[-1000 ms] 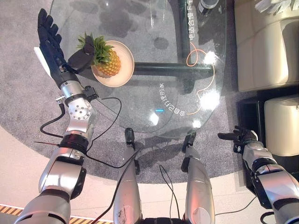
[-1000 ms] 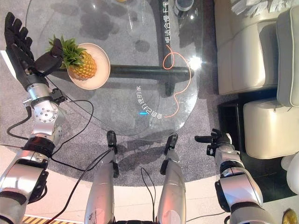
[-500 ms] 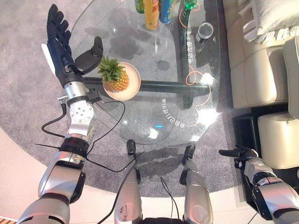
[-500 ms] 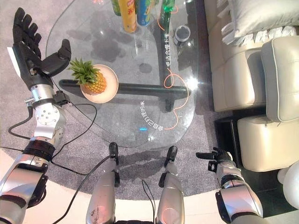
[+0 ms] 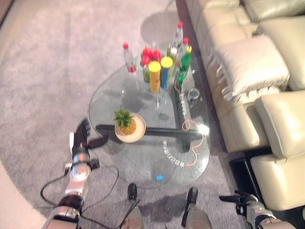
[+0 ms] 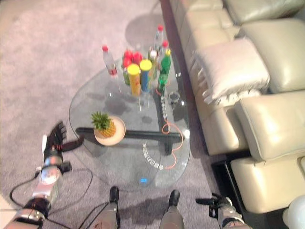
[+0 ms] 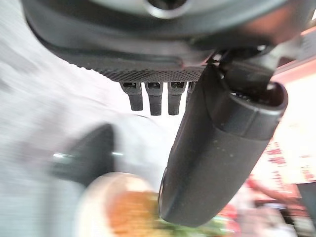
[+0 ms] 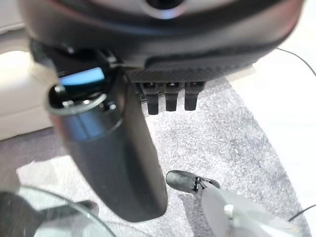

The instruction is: Pick up the fruit to the plate

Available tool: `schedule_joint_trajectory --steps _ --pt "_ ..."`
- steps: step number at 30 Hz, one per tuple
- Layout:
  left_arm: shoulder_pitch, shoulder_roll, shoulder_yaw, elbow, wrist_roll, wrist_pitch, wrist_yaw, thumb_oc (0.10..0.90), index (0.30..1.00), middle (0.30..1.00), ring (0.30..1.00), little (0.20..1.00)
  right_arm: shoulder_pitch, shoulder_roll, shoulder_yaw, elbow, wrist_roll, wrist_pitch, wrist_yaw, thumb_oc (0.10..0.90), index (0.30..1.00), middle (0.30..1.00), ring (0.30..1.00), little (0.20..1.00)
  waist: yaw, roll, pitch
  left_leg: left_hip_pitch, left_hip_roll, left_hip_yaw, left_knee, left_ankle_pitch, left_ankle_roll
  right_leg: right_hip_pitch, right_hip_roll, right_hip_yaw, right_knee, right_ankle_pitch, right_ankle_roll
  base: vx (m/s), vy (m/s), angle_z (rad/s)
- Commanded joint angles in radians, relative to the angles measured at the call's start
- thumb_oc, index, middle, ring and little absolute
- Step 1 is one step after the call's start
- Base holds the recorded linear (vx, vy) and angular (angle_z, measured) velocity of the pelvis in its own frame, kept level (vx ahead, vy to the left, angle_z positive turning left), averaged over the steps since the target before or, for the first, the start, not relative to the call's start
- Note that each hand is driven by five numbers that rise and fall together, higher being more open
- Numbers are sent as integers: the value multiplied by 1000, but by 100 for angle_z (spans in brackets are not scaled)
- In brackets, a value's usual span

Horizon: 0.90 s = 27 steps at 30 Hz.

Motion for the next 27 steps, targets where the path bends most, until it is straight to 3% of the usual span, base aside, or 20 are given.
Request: schedule_joint_trajectory --steps 1,6,13,27 --pt "-39 7 42 122 107 16 -25 800 900 900 900 900 44 -47 19 45 -76 19 -7 800 900 900 900 900 14 26 -78 31 34 42 2 -14 -19 25 -45 -1 33 -18 38 135 0 1" --pt "25 -5 9 325 228 148 -137 800 900 900 900 900 66 -20 51 45 -155 22 -8 800 900 900 900 900 -3 32 -107 61 40 43 2 -20 -25 72 -42 -11 17 -18 42 80 25 1" --pt "57 -52 -51 391 249 289 -305 800 900 900 900 900 68 5 81 45 -213 54 -3 800 900 900 900 900 -18 42 -130 87 35 48 2 -33 -24 94 -46 -15 4 -18 43 40 39 1" --pt "82 -101 -80 413 249 343 -397 800 900 900 900 900 59 38 123 38 -257 83 3 800 900 900 900 900 -16 40 -149 106 47 61 2 -41 -26 100 -39 -24 -1 -18 39 -4 0 -1"
